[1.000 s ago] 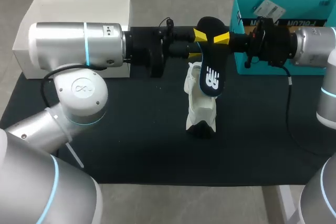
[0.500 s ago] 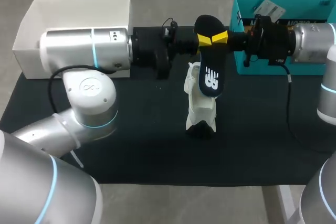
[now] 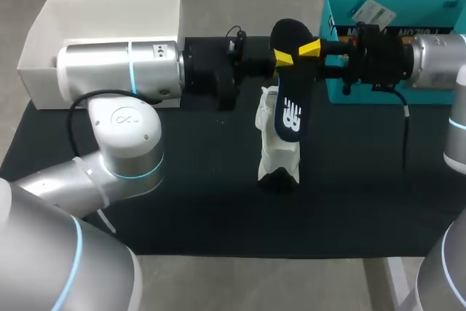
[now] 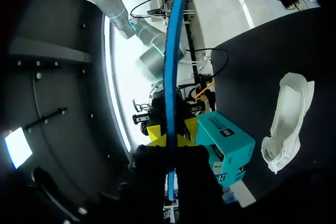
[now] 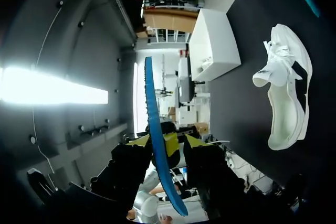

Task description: Take the shoe out of the shoebox, open the shoe tongue, remove and reinsert the insole, then place the shoe into the shoebox

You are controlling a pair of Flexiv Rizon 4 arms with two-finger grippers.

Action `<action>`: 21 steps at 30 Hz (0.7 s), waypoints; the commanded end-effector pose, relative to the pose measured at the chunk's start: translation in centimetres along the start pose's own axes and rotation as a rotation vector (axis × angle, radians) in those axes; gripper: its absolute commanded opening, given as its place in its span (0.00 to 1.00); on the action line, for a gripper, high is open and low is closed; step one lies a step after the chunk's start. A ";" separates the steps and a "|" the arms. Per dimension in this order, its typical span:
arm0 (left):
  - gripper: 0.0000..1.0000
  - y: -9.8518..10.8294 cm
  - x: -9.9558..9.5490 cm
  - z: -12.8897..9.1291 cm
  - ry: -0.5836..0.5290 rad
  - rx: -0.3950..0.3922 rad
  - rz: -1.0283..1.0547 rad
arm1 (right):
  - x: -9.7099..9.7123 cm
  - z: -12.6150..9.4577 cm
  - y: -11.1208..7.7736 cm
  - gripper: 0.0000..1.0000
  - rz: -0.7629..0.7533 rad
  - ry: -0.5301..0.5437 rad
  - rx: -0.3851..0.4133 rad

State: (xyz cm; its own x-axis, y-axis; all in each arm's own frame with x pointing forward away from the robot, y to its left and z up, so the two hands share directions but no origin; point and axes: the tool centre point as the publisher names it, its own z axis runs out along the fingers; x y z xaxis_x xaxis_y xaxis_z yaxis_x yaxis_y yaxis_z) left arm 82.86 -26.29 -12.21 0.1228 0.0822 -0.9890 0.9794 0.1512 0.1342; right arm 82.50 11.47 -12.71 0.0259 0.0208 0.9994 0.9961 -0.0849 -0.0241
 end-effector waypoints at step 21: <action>0.00 -5.9 1.8 -3.6 0.120 -0.014 -0.308 | -7.1 -10.4 -2.9 1.00 -0.084 -0.436 -0.123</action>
State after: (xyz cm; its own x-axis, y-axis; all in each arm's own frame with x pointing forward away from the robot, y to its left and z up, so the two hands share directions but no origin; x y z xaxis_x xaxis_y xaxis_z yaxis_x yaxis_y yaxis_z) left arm 77.71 -24.50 -14.59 -0.1934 0.1302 -0.9724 0.9665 0.1955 -0.1660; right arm 79.76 2.42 -20.33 -0.0057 0.4221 0.9065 0.9803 -0.1768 0.0885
